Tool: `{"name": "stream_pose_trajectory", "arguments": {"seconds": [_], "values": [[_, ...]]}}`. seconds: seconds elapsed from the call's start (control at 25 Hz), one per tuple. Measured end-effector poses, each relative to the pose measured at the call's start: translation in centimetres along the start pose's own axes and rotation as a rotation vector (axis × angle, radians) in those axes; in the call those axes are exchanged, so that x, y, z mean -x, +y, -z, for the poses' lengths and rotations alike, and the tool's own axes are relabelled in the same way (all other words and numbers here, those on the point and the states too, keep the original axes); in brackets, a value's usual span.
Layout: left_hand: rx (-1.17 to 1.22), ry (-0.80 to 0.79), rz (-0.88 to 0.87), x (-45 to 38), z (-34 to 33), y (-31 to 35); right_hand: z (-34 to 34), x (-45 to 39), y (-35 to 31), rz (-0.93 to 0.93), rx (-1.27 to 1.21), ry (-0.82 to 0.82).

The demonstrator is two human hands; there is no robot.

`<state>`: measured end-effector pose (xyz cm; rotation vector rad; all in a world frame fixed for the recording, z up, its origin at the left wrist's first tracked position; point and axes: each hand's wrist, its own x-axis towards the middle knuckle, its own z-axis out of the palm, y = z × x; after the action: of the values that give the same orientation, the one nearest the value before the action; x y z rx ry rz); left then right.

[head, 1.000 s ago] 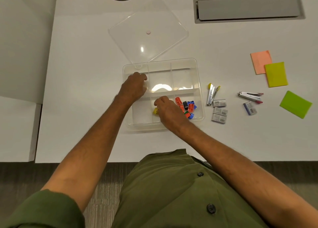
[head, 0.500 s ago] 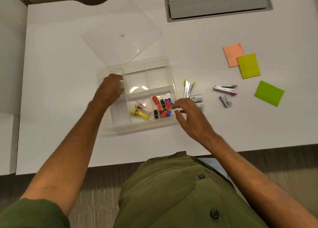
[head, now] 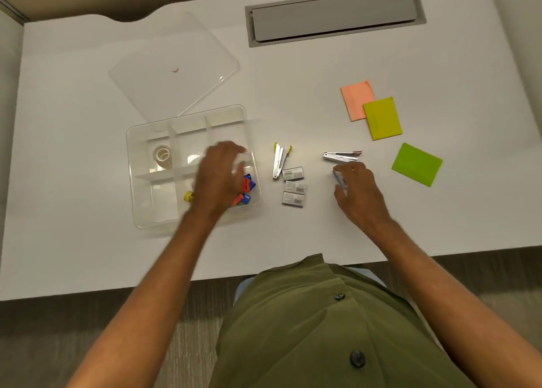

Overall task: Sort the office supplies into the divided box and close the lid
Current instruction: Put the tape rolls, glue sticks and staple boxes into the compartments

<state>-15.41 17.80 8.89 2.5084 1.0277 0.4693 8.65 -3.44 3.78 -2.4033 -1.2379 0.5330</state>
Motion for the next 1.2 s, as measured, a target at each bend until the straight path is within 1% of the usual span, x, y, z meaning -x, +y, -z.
{"name": "stream_pose_trajectory", "arguments": {"seconds": [0.08,0.16,0.28,0.36,0.52,0.6,0.76,0.84,1.04,1.2], "values": [[0.009,-0.187,-0.117,1.5,-3.3,5.3,-0.5,-0.5,0.8,0.022,0.115,-0.062],[-0.064,-0.350,-0.140,2.9,-6.4,8.4,-0.9,-0.8,1.4,0.066,0.154,-0.081],[-0.242,-0.463,-0.109,4.4,-9.7,9.2,-0.8,-1.1,2.4,0.118,0.124,-0.086],[-0.305,-0.464,-0.091,4.9,-10.7,8.9,-0.5,-1.3,2.9,0.142,0.104,-0.097],[-0.234,-0.359,-0.060,5.3,-11.0,8.9,-0.2,-1.6,3.1,0.162,0.043,-0.117],[-0.221,-0.358,-0.036,5.3,-11.0,8.8,-0.1,-1.8,2.8,0.164,0.004,-0.126],[-0.207,-0.366,-0.016,5.9,-11.6,8.7,-0.1,-3.1,0.2,0.171,-0.162,-0.137],[-0.197,-0.353,-0.007,6.2,-11.6,8.7,-0.3,-4.1,-1.6,0.183,-0.196,-0.157],[-0.160,-0.351,0.023,7.8,-11.1,8.7,-1.4,-6.3,-4.7,0.277,-0.140,-0.256],[-0.100,-0.364,0.090,9.2,-10.2,8.5,-2.6,-6.6,-5.2,0.339,-0.043,-0.306]]}}
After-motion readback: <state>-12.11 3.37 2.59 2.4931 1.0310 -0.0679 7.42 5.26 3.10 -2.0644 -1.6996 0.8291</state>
